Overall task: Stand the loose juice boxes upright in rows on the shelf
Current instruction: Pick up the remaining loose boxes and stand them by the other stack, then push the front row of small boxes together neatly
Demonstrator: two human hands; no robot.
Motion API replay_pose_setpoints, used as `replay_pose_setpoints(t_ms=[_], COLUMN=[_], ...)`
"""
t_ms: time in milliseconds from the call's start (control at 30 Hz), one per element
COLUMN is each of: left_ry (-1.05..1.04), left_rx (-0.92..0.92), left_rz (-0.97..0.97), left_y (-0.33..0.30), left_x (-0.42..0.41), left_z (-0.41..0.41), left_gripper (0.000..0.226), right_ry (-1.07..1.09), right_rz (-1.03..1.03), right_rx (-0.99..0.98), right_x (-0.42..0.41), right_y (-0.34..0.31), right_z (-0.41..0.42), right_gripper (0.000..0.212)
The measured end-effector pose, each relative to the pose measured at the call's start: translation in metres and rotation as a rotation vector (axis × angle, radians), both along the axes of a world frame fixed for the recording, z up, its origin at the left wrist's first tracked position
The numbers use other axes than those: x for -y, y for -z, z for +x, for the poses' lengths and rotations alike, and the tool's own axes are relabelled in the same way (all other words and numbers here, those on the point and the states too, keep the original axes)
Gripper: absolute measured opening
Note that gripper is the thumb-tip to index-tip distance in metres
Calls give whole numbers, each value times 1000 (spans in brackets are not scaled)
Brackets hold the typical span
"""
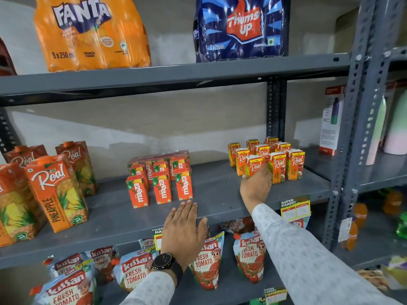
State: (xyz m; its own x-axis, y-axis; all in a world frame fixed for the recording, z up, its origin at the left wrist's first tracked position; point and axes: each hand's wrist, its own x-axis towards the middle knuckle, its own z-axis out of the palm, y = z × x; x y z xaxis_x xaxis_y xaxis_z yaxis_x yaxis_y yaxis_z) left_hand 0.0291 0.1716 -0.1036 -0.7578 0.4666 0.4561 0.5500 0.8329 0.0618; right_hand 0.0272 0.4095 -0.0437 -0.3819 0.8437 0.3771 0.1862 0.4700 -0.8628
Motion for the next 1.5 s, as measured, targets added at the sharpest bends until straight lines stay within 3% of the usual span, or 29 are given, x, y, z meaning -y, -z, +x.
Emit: replay_pose_setpoints(t_ms=[100,300,533,700,867,1000,1067,1200,1500], left_ry=[1,11,-30,137,223,336,343,322,316], left_rx=[2,-2,46,202,540,685,703,725,686], left_rz=[-7,31,104,205,567,653,723,822,830], left_y=[1,-2,-41,-65,-75,-78,-77,-72,-73], left_x=[1,0,-41,-115,-175,-202,-211,-224,-244], left_z=[1,3,30,18,-17,-33,-36,-36,-25], left_gripper=[75,71,45,55,87,75,63,59,56], right_ry=[-38,-186,-187,-263,-425,-578,-615,-682,-775], right_rz=[8,137,265,214,-22,-173,-183,-183,-154], right_rx=[-83,-228,-206,-92,42,-29,-50,-72,-123], right_x=[6,-1,-101,-167,-212,-233,-239,-243,-232], right_y=[4,35,13,-2,-5,0,2,3,3], right_z=[19,79,108,91,66,51,47,43,43], right_gripper=[85,56,40,61,88,72,60,44,39])
